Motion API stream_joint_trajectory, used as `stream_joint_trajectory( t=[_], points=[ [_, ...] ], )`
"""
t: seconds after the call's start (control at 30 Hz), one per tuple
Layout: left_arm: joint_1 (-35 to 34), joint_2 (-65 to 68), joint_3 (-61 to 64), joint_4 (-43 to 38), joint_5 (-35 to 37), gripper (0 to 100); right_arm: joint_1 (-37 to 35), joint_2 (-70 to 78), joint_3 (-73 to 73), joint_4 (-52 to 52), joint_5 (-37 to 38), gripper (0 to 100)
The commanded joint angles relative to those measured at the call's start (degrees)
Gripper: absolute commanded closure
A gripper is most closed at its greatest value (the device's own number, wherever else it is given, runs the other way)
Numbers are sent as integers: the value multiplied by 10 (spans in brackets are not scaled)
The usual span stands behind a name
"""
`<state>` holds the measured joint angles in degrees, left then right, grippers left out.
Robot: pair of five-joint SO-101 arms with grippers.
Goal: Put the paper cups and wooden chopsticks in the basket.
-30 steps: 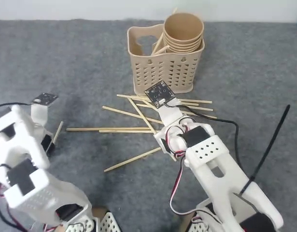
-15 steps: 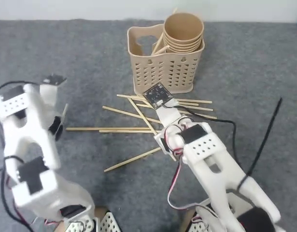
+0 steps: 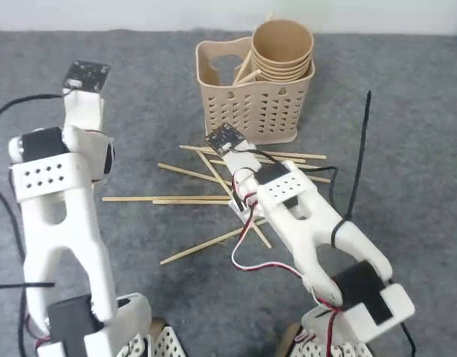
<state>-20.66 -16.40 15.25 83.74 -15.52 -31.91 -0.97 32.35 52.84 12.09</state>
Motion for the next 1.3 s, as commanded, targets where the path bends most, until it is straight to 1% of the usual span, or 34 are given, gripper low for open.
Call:
stream_joint_trajectory(
  t=[0.0, 0.17, 0.37, 0.47, 0.6, 0.67, 0.8, 0.87, 0.97, 1.07, 1.17, 1.27],
  points=[
    [4, -32, 6, -54, 40, 989, -8, 5, -36, -16, 11, 821],
    [4, -33, 27, -84, 47, 989, -42, 12, -33, -15, 11, 821],
    [3, -29, 28, -98, 56, 989, -43, 16, -32, -32, 13, 822],
    [3, -29, 28, -98, 56, 989, -44, 46, -38, -36, 36, 822],
    [3, -29, 28, -98, 56, 989, -44, 83, -74, -21, 38, 824],
    [-3, -29, 28, -98, 56, 989, -44, 94, -86, -9, 38, 850],
    [-9, -29, 28, -98, 56, 989, -44, 96, -88, -7, 38, 998],
    [-9, -29, 29, -98, 56, 989, -44, 96, -88, -7, 38, 975],
    [-9, -33, 35, -98, 56, 989, -45, 95, -87, 4, 38, 991],
    [-10, -33, 37, -98, 56, 989, -51, 70, -88, 38, 38, 990],
    [-8, -33, 35, -98, 62, 989, -67, 15, -70, 64, 37, 990],
    [-6, -33, 25, -119, 102, 989, -90, -58, -13, 50, 37, 990]
  ],
)
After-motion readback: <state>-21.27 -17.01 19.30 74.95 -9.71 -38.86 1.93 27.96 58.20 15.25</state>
